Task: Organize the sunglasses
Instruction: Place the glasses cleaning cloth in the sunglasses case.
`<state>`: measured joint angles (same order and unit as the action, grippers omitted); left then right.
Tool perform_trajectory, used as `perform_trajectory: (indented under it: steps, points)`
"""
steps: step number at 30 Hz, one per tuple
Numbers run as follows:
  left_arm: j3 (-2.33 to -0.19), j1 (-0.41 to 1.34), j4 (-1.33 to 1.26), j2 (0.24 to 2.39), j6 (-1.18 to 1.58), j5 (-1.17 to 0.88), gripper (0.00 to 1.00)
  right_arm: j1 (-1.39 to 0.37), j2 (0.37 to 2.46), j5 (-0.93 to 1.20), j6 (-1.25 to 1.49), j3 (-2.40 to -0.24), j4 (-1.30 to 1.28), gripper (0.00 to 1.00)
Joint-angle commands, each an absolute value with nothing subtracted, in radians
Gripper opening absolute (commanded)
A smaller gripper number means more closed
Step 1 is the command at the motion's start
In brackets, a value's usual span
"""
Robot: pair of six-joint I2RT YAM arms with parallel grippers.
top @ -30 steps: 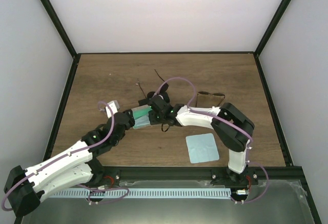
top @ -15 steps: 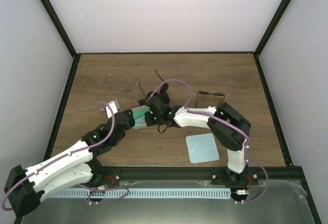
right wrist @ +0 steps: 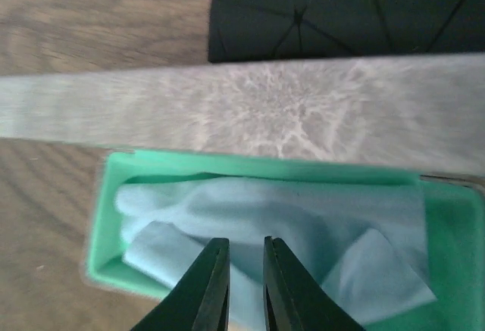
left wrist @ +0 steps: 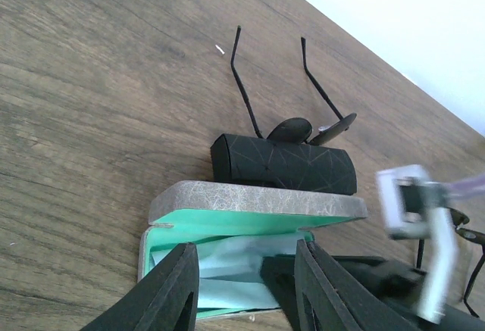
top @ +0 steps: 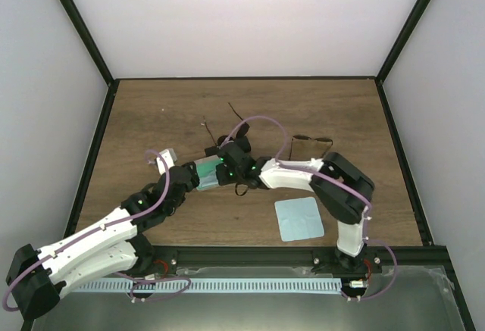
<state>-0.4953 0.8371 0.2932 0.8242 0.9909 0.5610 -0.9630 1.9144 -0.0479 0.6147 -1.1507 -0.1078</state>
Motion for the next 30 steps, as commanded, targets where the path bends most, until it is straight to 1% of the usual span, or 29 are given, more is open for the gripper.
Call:
perform_trajectory:
  steps: [1,7,11,12,13,14,15,16,19,20,21,22,24,26,28,30]
  points:
    - [-0.486,0.833,0.277,0.823,0.979,0.579,0.37,-0.966,1.723,-0.082,0.595,-1.081,-0.004,0.14]
    - [-0.481,0.835,0.239,0.838,0.947,0.578,0.36,-0.966,1.513,-0.160,0.582,-0.969,-0.023,0.15]
    - [-0.488,0.858,0.179,0.891,0.938,0.566,0.32,-0.956,1.345,-0.294,0.615,-0.853,-0.046,0.15]
    - [-0.499,0.875,0.171,0.912,0.934,0.577,0.29,-0.942,1.311,-0.304,0.622,-0.832,-0.051,0.15]
    - [-0.519,0.892,0.170,0.942,0.926,0.591,0.22,-0.919,1.278,-0.288,0.622,-0.816,-0.055,0.15]
    - [-0.554,0.909,0.176,0.971,0.918,0.604,0.13,-0.891,1.255,-0.261,0.621,-0.809,-0.065,0.12]
    - [-0.582,0.924,0.182,1.001,0.909,0.611,0.07,-0.854,1.240,-0.231,0.622,-0.809,-0.084,0.06]
    - [-0.609,0.934,0.186,1.034,0.902,0.617,0.05,-0.817,1.232,-0.205,0.623,-0.815,-0.106,0.01]
    - [-0.645,0.948,0.129,1.107,0.879,0.610,0.04,-0.705,1.233,-0.160,0.618,-0.860,-0.199,0.01]
    - [-0.652,0.947,0.077,1.130,0.866,0.596,0.06,-0.679,1.234,-0.175,0.619,-0.877,-0.237,0.01]
    - [-0.667,0.949,0.039,1.161,0.845,0.583,0.11,-0.655,1.237,-0.209,0.627,-0.898,-0.285,0.01]
    - [-0.692,0.949,0.015,1.197,0.825,0.565,0.20,-0.627,1.239,-0.237,0.633,-0.917,-0.329,0.09]
    - [-0.780,0.953,0.012,1.294,0.787,0.537,0.36,-0.586,1.229,-0.281,0.616,-0.925,-0.374,0.31]
    - [-0.894,0.966,0.046,1.418,0.757,0.516,0.51,-0.514,1.227,-0.269,0.602,-0.921,-0.384,0.43]
    - [-0.999,0.978,0.073,1.533,0.737,0.503,0.62,-0.431,1.242,-0.213,0.588,-0.915,-0.375,0.46]
    - [-1.061,0.983,0.050,1.623,0.713,0.483,0.73,-0.372,1.261,-0.179,0.575,-0.916,-0.367,0.48]
